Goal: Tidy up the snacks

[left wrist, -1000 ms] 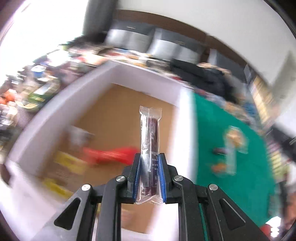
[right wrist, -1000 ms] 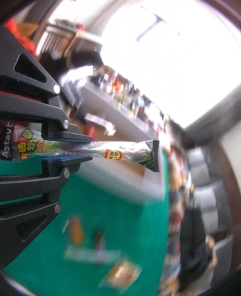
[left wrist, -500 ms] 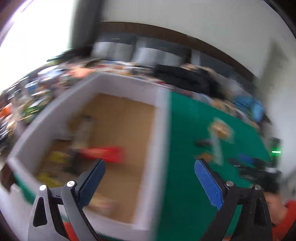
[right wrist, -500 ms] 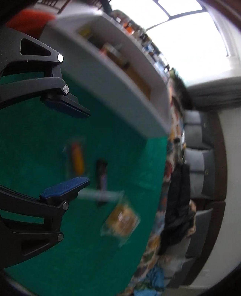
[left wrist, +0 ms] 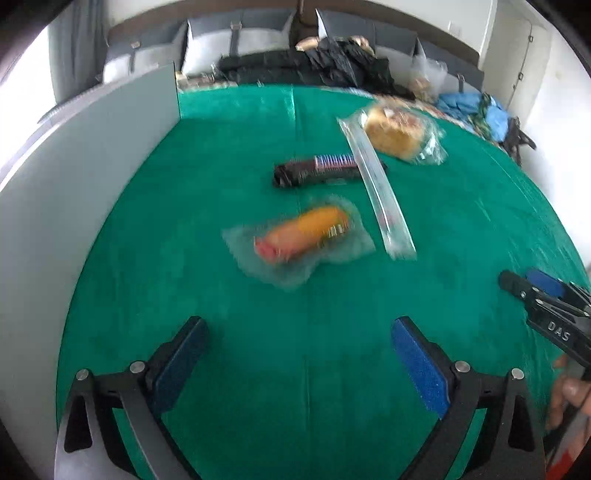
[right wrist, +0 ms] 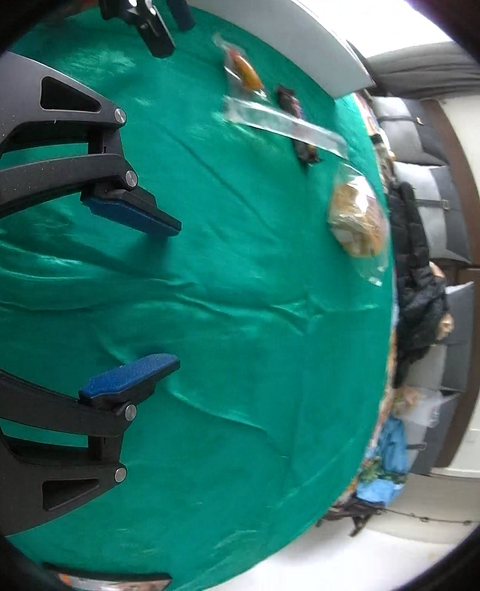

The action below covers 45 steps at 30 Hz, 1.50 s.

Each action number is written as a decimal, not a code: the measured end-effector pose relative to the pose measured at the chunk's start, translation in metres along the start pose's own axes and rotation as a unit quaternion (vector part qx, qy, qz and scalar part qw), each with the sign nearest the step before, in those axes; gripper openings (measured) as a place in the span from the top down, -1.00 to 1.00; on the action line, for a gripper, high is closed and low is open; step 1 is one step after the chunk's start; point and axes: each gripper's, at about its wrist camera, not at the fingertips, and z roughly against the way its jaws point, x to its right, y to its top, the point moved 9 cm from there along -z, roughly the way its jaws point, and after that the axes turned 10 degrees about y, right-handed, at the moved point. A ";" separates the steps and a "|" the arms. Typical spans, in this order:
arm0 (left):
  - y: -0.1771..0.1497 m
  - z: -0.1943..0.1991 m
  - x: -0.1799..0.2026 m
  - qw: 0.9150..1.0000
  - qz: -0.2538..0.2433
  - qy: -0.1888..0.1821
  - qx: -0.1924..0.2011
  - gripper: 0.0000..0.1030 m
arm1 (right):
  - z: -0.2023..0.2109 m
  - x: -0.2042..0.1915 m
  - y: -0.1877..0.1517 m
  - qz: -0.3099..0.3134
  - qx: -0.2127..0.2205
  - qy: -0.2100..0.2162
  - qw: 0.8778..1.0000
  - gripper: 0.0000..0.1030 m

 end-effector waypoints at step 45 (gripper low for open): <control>0.005 -0.020 -0.005 0.999 -0.027 0.033 -0.002 -1.00 | -0.024 -0.002 0.025 -0.021 -0.007 -0.003 1.000 -0.77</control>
